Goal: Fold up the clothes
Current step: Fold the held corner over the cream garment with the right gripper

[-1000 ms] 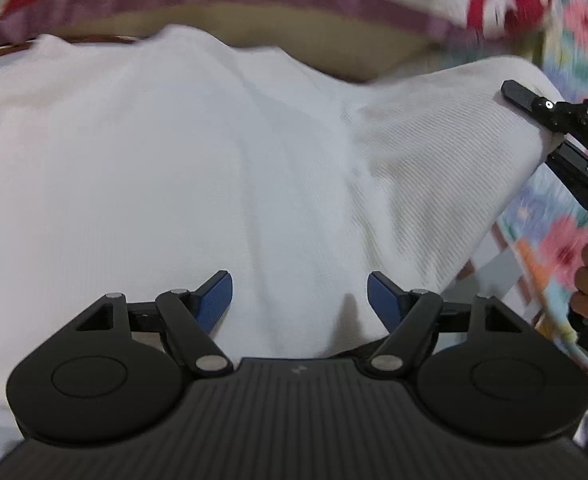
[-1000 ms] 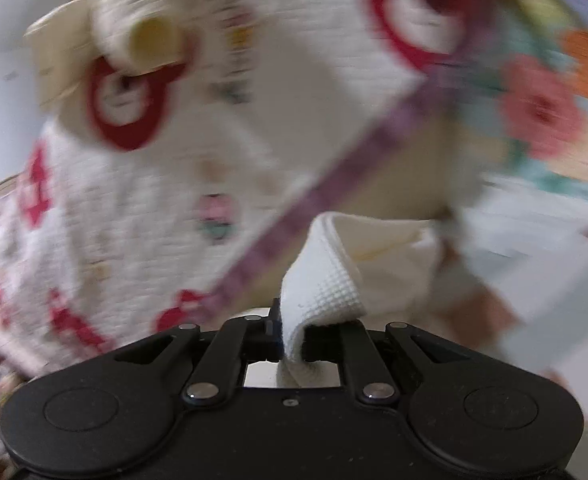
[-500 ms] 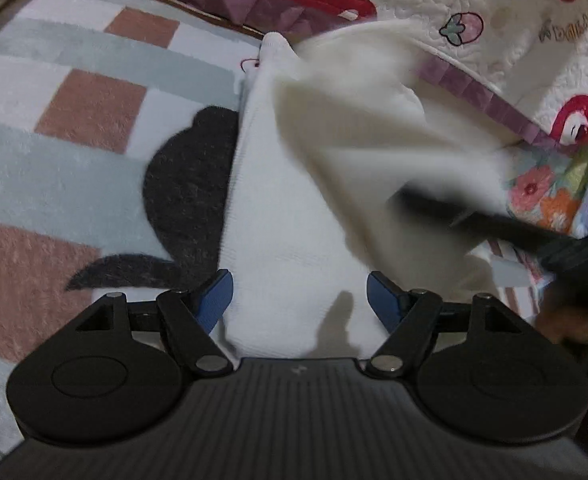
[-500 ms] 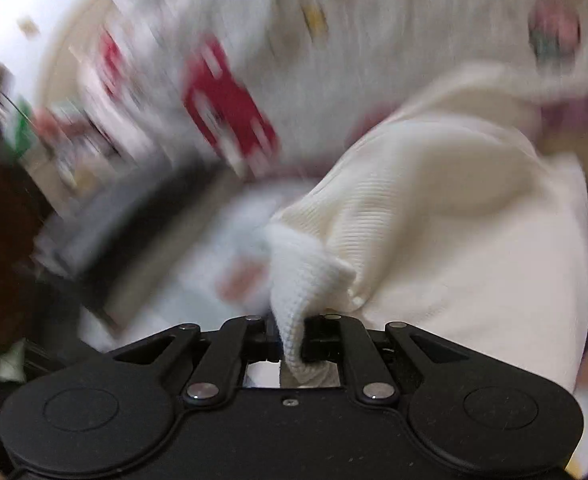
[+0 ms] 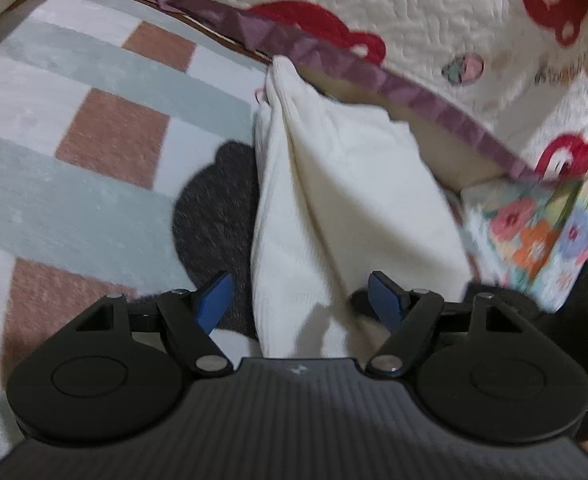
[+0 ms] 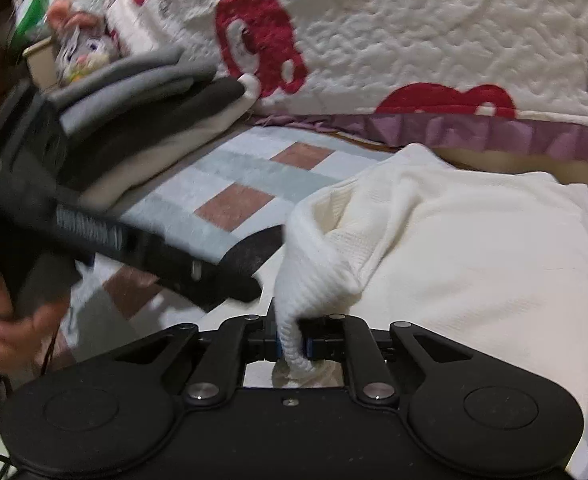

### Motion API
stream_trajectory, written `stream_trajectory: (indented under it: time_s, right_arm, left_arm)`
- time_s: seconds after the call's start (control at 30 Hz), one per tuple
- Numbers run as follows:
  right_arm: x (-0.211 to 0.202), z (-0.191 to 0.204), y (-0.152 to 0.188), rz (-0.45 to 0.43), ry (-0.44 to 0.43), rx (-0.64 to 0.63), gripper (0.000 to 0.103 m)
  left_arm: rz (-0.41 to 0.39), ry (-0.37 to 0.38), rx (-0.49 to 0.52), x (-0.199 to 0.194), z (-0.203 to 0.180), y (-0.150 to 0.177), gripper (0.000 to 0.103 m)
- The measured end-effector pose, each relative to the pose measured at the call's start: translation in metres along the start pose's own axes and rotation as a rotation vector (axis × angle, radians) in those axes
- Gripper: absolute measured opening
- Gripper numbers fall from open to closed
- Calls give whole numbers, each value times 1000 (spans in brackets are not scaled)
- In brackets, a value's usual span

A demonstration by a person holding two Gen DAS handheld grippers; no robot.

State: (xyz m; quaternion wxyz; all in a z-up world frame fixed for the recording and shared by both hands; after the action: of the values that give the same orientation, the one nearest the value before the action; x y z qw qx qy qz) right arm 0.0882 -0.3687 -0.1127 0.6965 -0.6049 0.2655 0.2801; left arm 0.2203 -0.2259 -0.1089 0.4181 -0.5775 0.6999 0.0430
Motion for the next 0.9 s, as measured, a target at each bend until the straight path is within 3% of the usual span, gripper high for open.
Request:
stream_trajectory:
  time_s: [0.2,0.37,0.43,0.47,0.57,0.63,0.77,0.9]
  right_arm:
    - [17,16,8,28,55,-45,15]
    - [19,25,9,33,58,-38,16]
    - [-2,29,16,6,27,-12,20]
    - [-13,31,19,-8,12,2,29]
    - [-44,36,29,-50,-35,41,31]
    - [-65,40,35,-78,-66,68,48]
    - [-105,4,74,-57,195,96,51]
    - [-132,-27,106,2,433,42,51]
  left_arm:
    - [-87,-1,-86,-18,14,-9,73]
    - [-72,83,-117,-19,16,-11,73]
    - [-56,101,-105,-17,14,-9,74]
    - [-50,107,-100,-16,13,-8,74]
    - [-46,107,-88,-19,10,-5,74]
    - [-40,112,-78,-20,7,-3,74]
    - [-8,147,-51,-19,-4,0,75]
    - [61,85,-16,-4,-12,8,76]
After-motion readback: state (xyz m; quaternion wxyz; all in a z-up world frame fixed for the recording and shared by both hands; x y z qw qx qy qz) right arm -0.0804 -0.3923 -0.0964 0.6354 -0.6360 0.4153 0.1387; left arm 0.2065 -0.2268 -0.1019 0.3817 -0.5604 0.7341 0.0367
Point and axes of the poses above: each gripper's, at about its wrist camera, not at the fingertips, and x roughly the way its jaws point, z to its left, y to its underside, the point moved 5 cm from there along x, roughly the way its jaws point, and after that the axes turned 3 degrees about z, right-handed, at the moved point
